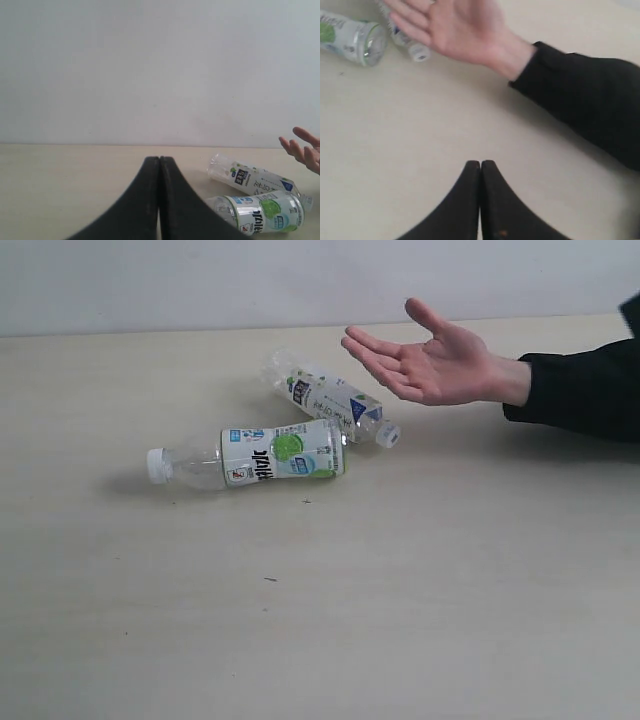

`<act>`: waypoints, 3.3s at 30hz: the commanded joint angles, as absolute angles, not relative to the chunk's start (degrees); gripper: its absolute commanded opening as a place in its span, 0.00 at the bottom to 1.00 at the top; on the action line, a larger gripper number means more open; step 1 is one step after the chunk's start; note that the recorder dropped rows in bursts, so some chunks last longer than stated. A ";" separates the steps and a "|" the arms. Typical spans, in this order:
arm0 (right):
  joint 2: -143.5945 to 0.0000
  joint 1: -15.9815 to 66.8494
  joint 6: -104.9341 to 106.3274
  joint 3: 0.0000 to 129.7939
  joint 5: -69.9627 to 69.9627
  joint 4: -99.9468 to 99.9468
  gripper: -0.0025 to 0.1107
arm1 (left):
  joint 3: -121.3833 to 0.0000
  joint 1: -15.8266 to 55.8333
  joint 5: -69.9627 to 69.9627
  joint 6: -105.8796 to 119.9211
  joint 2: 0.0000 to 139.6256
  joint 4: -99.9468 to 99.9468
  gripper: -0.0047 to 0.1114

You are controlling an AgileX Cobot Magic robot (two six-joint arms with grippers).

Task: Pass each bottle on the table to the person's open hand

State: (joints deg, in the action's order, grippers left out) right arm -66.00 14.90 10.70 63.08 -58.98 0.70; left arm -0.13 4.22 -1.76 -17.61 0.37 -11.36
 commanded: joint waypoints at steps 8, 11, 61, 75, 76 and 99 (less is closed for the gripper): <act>-89.08 14.62 32.61 81.55 -59.67 19.09 0.14 | 0.00 4.09 -1.63 -17.54 0.00 -11.15 0.04; -90.85 14.62 37.51 85.25 -55.97 25.49 0.17 | 0.00 4.09 -1.63 -17.54 0.00 -11.15 0.04; -132.05 40.32 59.95 103.22 -45.26 2.63 0.71 | 0.00 4.09 -1.63 -17.54 0.00 -11.15 0.04; -131.67 40.32 46.81 103.22 -53.04 6.14 0.02 | 0.00 4.09 -1.63 -17.54 0.00 -11.15 0.04; -130.97 40.32 46.67 103.22 -54.31 7.45 0.02 | 0.00 4.09 -1.63 -17.54 0.00 -11.15 0.04; -94.90 27.69 11.84 103.22 -69.96 -9.89 0.02 | 0.00 4.09 -1.63 -17.54 0.00 -11.15 0.04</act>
